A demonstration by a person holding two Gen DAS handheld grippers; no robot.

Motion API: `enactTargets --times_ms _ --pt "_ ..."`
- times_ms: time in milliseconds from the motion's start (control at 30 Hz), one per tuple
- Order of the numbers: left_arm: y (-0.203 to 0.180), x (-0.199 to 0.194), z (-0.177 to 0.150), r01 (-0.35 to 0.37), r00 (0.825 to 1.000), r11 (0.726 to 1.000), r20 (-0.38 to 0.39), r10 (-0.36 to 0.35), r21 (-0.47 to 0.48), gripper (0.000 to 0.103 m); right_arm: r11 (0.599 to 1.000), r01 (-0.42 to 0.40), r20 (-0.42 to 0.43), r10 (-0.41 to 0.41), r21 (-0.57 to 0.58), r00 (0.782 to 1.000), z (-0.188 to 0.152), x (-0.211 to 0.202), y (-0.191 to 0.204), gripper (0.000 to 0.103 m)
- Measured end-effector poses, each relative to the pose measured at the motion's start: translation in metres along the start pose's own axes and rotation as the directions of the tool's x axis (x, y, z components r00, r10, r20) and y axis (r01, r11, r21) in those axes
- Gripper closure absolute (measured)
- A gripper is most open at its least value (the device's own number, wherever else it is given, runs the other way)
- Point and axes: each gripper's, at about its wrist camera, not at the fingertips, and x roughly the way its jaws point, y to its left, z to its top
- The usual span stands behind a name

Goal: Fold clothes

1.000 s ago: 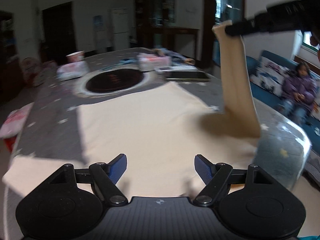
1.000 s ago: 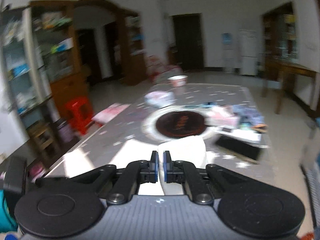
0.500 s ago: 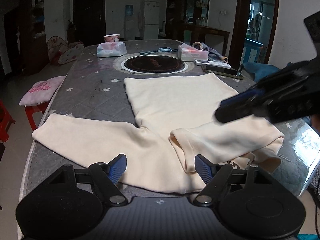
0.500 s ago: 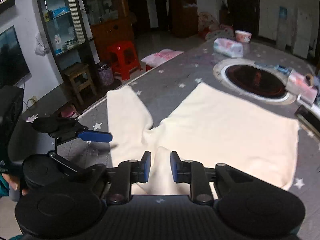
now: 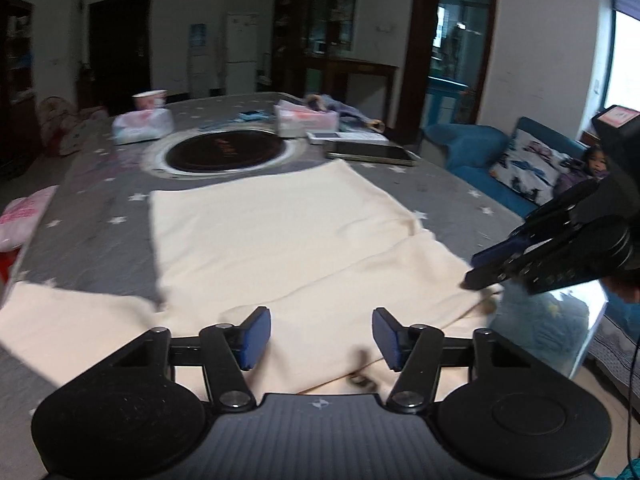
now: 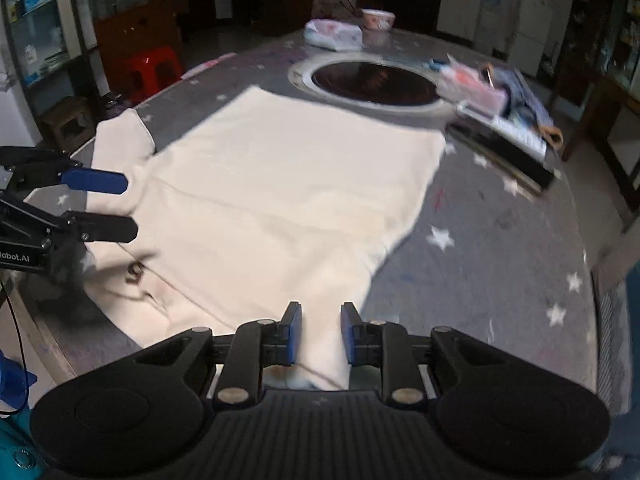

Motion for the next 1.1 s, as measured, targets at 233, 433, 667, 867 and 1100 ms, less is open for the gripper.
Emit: enactTargets --times_ms 233,433,667,867,1100 --pt "0.007 0.020 -0.009 0.001 0.998 1.000 -0.070 -0.003 -0.027 0.045 1.000 -0.004 0.034 0.004 -0.003 0.999 0.011 0.002 -0.009 0.083" --pt "0.016 0.011 -0.014 -0.009 0.998 0.999 -0.061 0.006 -0.047 0.047 1.000 -0.028 0.037 0.029 -0.009 0.999 0.033 0.033 -0.008 0.083" --pt "0.024 -0.007 -0.018 -0.014 0.999 0.997 -0.038 0.012 -0.072 0.046 1.000 -0.016 0.020 0.017 -0.024 1.000 0.037 0.044 -0.004 0.083" --pt "0.031 -0.010 -0.029 -0.061 0.996 0.994 -0.064 0.055 -0.090 0.050 0.992 -0.077 0.032 0.080 -0.096 0.996 0.043 0.037 0.024 0.083" --pt "0.037 -0.018 -0.035 -0.065 0.997 0.992 -0.050 0.059 -0.112 0.085 0.960 -0.196 0.017 0.203 -0.199 0.979 0.059 0.045 0.074 0.083"
